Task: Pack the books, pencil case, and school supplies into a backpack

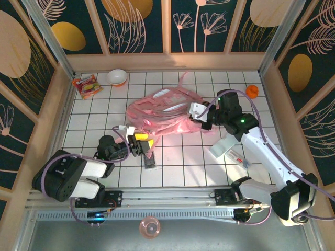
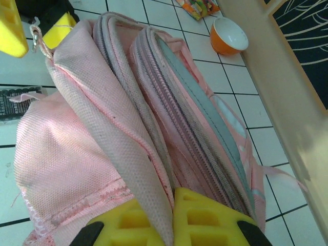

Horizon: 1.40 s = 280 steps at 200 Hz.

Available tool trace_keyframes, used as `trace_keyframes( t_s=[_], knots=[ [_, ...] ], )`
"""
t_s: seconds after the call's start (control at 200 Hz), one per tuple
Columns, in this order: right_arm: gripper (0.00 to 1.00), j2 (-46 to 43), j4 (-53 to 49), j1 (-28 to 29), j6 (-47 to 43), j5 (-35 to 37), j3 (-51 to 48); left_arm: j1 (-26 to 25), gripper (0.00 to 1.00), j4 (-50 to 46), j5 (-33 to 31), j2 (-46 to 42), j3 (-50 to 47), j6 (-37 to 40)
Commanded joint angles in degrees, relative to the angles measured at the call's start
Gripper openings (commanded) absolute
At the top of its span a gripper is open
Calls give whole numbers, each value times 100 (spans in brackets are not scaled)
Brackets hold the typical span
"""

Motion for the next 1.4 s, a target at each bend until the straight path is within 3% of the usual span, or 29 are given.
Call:
trace_keyframes(
  t_s=[0.0,0.2,0.46,0.585,0.721,0.816,0.966,1.236,1.396],
  knots=[
    [0,-119,319,-31,9,-526,386,-9,74,651,320,190,-25,-209],
    [0,-197,357,-20,105,-730,395,-11,71,543,350,497,347,360],
    [0,-224,355,-9,159,-735,395,-12,65,960,487,1042,711,496],
    [0,-225,394,-14,211,-680,391,-21,53,1223,701,1251,811,394],
    [0,-230,495,-13,302,-517,342,-29,26,1336,748,1236,730,349],
    [0,-222,645,10,500,-397,301,-38,13,1175,699,1124,697,351],
    [0,-215,896,237,723,149,163,-72,0,597,473,801,713,428],
    [0,-109,1952,1255,1670,2043,-409,-185,0,-1452,-212,-241,1028,648],
    [0,34,2632,1674,2534,2947,-786,-187,0,-3308,-1521,-864,1445,921]
  ],
)
